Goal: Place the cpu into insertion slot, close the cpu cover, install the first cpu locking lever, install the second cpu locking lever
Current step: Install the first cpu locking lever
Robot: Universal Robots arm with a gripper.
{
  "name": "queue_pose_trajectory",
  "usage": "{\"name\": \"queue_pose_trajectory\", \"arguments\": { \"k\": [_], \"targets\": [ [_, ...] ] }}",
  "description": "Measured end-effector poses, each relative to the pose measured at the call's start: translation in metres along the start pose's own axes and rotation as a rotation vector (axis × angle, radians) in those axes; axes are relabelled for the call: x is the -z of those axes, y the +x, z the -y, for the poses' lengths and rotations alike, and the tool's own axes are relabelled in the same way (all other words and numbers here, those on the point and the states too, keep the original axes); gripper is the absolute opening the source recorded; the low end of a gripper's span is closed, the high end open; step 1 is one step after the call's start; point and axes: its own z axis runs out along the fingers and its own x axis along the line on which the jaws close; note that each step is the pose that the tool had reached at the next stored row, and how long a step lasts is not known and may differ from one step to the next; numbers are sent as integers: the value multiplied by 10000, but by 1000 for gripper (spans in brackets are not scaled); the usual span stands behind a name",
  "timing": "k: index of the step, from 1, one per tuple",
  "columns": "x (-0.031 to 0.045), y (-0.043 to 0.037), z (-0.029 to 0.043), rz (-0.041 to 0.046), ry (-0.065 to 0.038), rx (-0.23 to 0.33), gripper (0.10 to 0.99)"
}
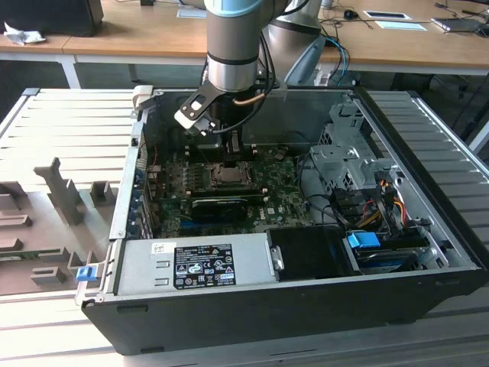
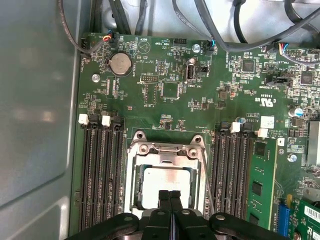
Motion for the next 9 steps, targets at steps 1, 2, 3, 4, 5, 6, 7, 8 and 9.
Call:
{"name": "queue_pose_trajectory", "arguments": {
  "k": [1,2,3,4,5,6,7,8,9],
  "targets": [
    [3,0,0,0,0,0,106],
    [5,0,0,0,0,0,106],
    [9,0,0,0,0,1,106],
    [11,0,0,1,0,1,106],
    [16,0,0,2,0,1,106],
    [20,0,0,4,0,1,106],
    [23,0,-1,6,1,1,106],
    [26,0,-1,8,1,1,106],
    [29,0,-1,7,1,1,106]
  ]
}}
